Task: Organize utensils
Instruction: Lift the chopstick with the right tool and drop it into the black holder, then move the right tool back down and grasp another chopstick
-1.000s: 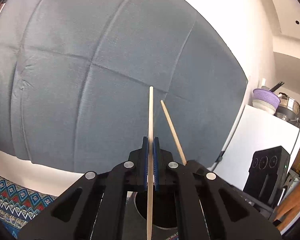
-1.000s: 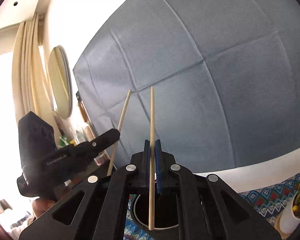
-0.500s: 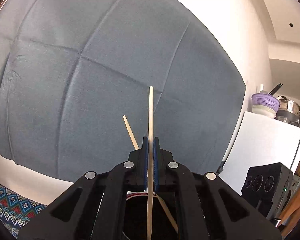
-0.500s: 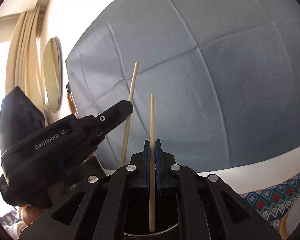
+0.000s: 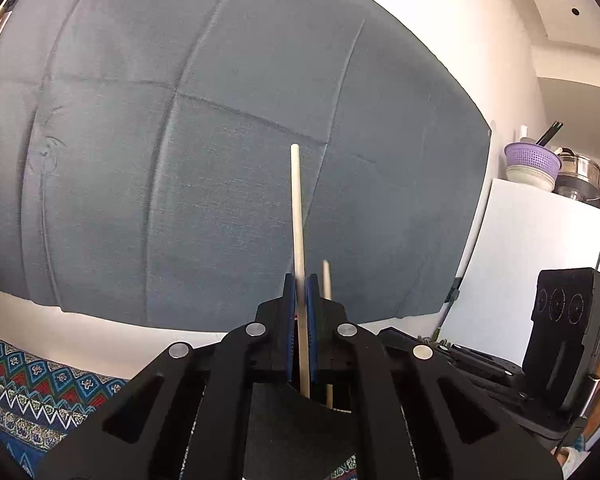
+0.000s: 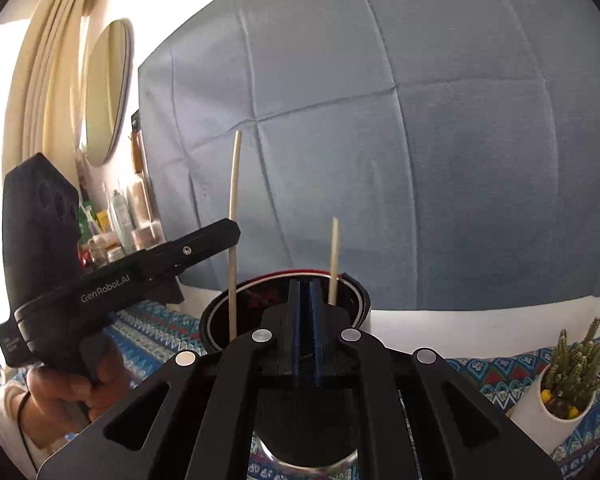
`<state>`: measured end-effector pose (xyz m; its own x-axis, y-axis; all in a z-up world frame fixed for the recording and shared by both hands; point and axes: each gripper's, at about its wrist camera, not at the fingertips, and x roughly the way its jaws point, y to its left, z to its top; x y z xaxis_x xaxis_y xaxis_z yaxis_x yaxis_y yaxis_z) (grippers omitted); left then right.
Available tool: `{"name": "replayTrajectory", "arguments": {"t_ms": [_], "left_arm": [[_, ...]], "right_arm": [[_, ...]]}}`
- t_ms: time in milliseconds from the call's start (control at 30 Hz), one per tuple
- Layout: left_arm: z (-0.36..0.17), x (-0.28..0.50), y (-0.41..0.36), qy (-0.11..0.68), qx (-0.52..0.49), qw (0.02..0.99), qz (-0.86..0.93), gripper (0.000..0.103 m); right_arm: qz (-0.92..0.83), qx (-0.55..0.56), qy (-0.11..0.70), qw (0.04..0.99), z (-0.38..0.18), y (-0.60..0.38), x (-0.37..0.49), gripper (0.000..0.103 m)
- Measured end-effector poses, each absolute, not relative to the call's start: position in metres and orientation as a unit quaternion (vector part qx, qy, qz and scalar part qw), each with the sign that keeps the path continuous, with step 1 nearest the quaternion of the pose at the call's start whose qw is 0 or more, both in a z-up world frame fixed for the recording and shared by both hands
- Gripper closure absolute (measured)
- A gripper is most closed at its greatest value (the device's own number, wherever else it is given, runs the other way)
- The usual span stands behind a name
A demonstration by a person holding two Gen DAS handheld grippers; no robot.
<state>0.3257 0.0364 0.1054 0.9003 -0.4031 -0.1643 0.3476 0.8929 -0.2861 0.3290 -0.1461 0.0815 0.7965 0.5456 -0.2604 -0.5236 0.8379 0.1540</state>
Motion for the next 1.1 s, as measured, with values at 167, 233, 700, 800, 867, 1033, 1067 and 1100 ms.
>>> {"name": "replayTrajectory", "arguments": {"t_ms": [167, 233, 700, 800, 867, 1033, 1067, 1100], "left_arm": [[0.112, 0.308, 0.038, 0.111, -0.109, 0.971, -0.181, 0.097], [0.115, 0.3, 0.041, 0.113, -0.109, 0.972, -0.176, 0.093], [0.094, 0.239, 0.073, 0.275, -0.132, 0.95, -0.07, 0.042], [0.082, 0.223, 0.077, 0.308, -0.138, 0.939, -0.063, 0.034], [0.075, 0.213, 0.074, 0.33, -0.126, 0.933, -0.065, 0.023], [0.054, 0.188, 0.062, 0.37, -0.092, 0.92, -0.087, 0.008], [0.048, 0.184, 0.06, 0.377, -0.087, 0.918, -0.089, 0.007], [0.041, 0.18, 0.057, 0.385, -0.083, 0.915, -0.091, 0.006]], "right_arm": [[0.27, 0.022, 0.153, 0.95, 0.081, -0.149, 0.311, 0.096], [0.269, 0.019, 0.157, 0.95, 0.081, -0.151, 0.304, 0.096], [0.233, -0.017, 0.189, 0.954, 0.073, -0.186, 0.247, 0.052], [0.225, -0.023, 0.211, 0.951, 0.065, -0.191, 0.236, 0.045], [0.222, -0.023, 0.232, 0.947, 0.058, -0.195, 0.229, 0.039], [0.209, -0.009, 0.319, 0.924, 0.027, -0.205, 0.224, 0.024], [0.206, -0.006, 0.34, 0.918, 0.02, -0.206, 0.225, 0.024], [0.205, 0.0, 0.36, 0.91, 0.013, -0.208, 0.226, 0.024]]}}
